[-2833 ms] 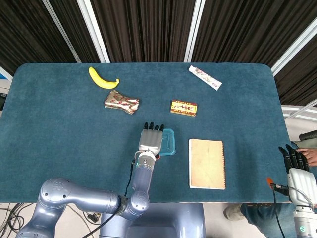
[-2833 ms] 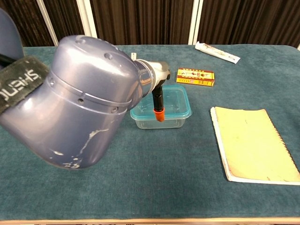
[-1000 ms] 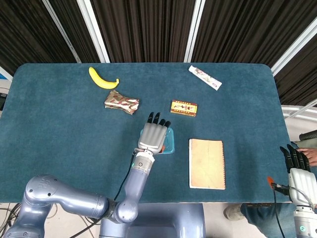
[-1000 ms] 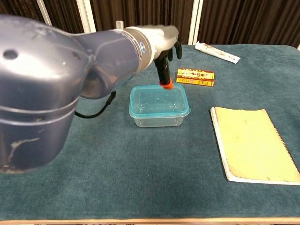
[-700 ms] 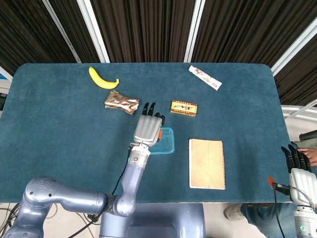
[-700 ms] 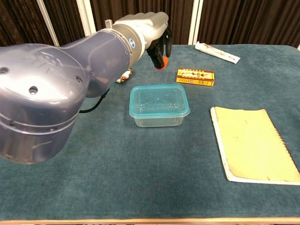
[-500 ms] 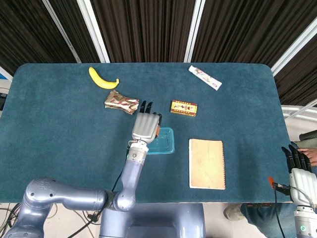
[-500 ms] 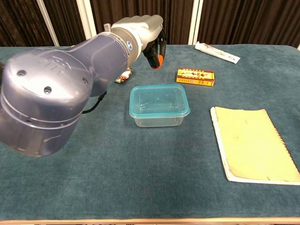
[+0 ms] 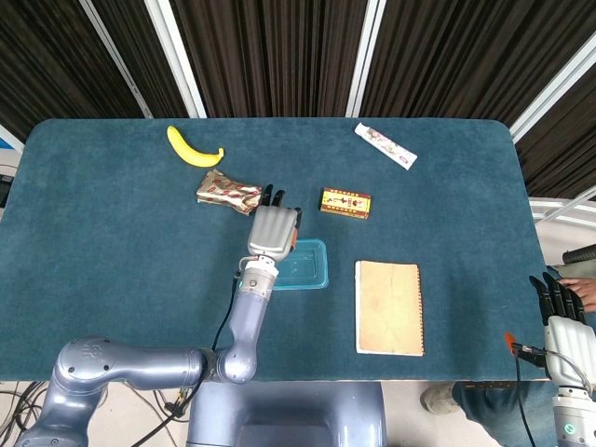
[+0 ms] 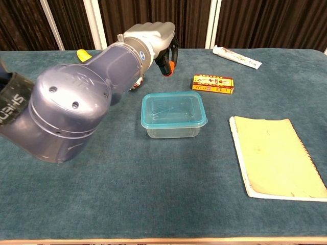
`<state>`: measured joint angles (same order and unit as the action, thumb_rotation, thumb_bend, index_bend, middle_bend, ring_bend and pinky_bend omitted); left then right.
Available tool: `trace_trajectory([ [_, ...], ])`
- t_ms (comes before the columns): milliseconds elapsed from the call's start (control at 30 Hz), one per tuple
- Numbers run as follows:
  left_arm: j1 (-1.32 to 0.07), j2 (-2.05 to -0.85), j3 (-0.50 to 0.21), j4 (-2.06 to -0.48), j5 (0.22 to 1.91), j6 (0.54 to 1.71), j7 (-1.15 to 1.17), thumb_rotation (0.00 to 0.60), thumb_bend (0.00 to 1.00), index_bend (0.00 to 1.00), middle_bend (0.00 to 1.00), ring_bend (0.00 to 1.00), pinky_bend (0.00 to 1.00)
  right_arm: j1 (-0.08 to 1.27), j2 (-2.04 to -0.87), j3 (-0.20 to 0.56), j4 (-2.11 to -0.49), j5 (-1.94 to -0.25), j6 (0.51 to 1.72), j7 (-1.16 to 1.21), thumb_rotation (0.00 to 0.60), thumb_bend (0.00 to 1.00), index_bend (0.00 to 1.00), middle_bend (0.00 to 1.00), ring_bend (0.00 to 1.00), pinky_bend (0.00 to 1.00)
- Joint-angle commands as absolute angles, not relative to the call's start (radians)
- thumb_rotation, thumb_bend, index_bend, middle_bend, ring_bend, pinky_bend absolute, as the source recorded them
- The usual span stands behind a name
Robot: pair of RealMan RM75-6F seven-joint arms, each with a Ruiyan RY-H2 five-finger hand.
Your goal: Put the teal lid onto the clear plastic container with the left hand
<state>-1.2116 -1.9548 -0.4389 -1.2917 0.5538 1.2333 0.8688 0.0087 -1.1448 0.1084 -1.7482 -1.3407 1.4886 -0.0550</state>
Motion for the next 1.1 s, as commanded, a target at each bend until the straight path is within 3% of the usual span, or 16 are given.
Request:
trace_trajectory([
  [33, -1.227, -1.979, -0.438, -1.254, 0.564, 1.212, 0.872, 0.6, 0.55, 0.63, 0.57, 0.13, 0.06, 0.008, -1.145, 0.108, -1.749, -1.341, 1.489, -0.054, 0.6, 0.27, 0.09, 0.0, 0.02, 0.0],
  [400, -1.281, -2.07, -0.459, -1.1, 0.55, 1.124, 0.884, 0.6, 0.55, 0.63, 0.57, 0.13, 0.06, 0.007, -1.141, 0.109, -1.753, -1.338, 1.488, -0.051, 0.6, 0.27, 0.09, 0.0, 0.02, 0.0],
  [1100, -1.322, -2.165, -0.483, -0.964, 0.562, 1.059, 0.91, 0.6, 0.55, 0.63, 0.55, 0.12, 0.06, 0.003, -1.137, 0.106, -1.754, -1.336, 1.487, -0.048, 0.6, 0.27, 0.09, 0.0, 0.02, 0.0],
])
